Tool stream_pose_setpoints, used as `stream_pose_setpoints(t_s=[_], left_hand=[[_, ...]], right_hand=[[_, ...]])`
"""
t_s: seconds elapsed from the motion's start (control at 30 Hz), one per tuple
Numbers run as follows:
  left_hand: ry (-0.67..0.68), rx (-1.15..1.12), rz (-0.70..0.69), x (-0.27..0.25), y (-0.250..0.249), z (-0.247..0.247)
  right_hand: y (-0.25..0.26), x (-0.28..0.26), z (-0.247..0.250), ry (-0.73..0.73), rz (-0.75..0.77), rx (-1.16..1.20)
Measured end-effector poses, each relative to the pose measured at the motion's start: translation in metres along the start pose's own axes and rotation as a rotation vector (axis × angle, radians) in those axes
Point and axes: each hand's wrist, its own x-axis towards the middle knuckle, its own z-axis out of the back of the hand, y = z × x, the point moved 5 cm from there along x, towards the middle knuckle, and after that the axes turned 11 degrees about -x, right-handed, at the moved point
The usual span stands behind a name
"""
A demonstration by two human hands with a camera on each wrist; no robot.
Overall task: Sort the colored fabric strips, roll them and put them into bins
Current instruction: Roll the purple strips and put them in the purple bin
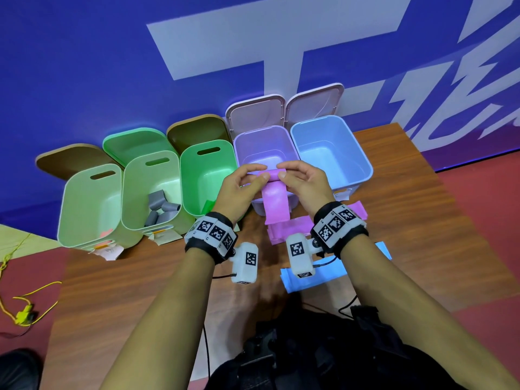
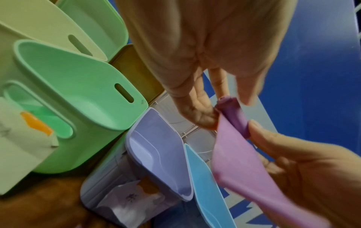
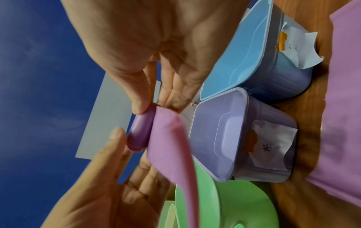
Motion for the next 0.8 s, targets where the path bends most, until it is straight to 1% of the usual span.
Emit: stream_pose_setpoints(t_s=[0.07, 0.2, 0.27, 0.47, 0.63, 0.8], left_hand=[[0.001, 0.008, -0.028, 0.0, -0.001, -0.001], [0.003, 0.002, -0.027, 0.002, 0.001, 0.0], [-0.004, -0.008, -0.01, 0.003, 0.004, 0.0], [-0.04, -0.074, 0.055, 0.004, 0.01, 0.004], [-0.048, 0.0, -0.004, 0.004, 0.007, 0.006], [-0.027, -0.013, -0.027, 0.004, 0.0, 0.003]], right_hand=[[0.004, -0.002, 0.0, 0.012, 0.005, -0.019], [0.003, -0.002, 0.0, 0.017, -0.019, -0.007], [0.002, -0.001, -0.002, 0.013, -0.036, 0.008], [0.002, 0.0, 0.0, 0.008, 0.003, -0.053], [0.005, -0.004, -0.001, 0.03, 0.011, -0.041], [0.0, -0.001, -0.003, 0.0, -0.063, 0.027]])
